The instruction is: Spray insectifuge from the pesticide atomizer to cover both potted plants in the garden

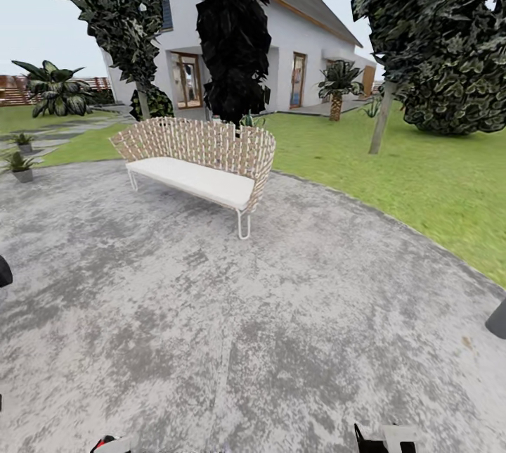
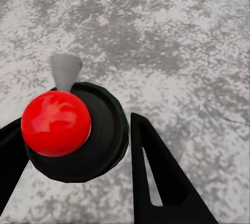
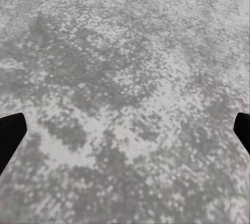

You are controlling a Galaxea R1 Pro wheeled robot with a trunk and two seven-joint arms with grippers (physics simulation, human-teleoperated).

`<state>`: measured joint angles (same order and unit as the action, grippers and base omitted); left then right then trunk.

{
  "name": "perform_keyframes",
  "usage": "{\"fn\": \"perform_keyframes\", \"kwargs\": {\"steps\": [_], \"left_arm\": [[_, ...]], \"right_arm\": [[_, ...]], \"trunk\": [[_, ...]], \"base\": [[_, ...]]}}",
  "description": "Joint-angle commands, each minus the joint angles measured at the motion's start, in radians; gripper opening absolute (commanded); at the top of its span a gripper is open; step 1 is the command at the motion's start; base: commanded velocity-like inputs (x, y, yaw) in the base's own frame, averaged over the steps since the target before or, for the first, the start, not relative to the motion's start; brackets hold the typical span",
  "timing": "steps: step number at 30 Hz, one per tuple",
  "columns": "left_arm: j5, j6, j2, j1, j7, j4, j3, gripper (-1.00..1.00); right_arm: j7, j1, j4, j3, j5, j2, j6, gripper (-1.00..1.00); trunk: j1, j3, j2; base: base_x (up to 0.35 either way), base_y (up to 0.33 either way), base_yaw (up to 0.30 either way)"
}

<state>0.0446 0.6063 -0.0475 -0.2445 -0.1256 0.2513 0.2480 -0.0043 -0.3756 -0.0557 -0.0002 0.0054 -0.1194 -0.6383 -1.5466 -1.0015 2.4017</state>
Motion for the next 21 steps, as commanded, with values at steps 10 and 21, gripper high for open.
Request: {"fn": "perform_keyframes", "kwargs": {"steps": [10,21], "left_arm": [[0.015,0.008,0.002,-0.001,0.003,-0.001,-0.006,-1.0],[0.015,0.007,0.001,-0.001,0.002,-0.001,-0.006,-1.0]], "right_arm": [[-0.001,0.0,0.0,0.0,0.001,0.0,-0.003,1.0],[-0.001,0.0,-0.001,0.0,0.001,0.0,-0.003,1.0]], "trunk": [[0.0,-0.001,0.0],[0.0,-0.001,0.0]], "base": [[0.0,0.0,0.279],[0.0,0.0,0.279]]}}
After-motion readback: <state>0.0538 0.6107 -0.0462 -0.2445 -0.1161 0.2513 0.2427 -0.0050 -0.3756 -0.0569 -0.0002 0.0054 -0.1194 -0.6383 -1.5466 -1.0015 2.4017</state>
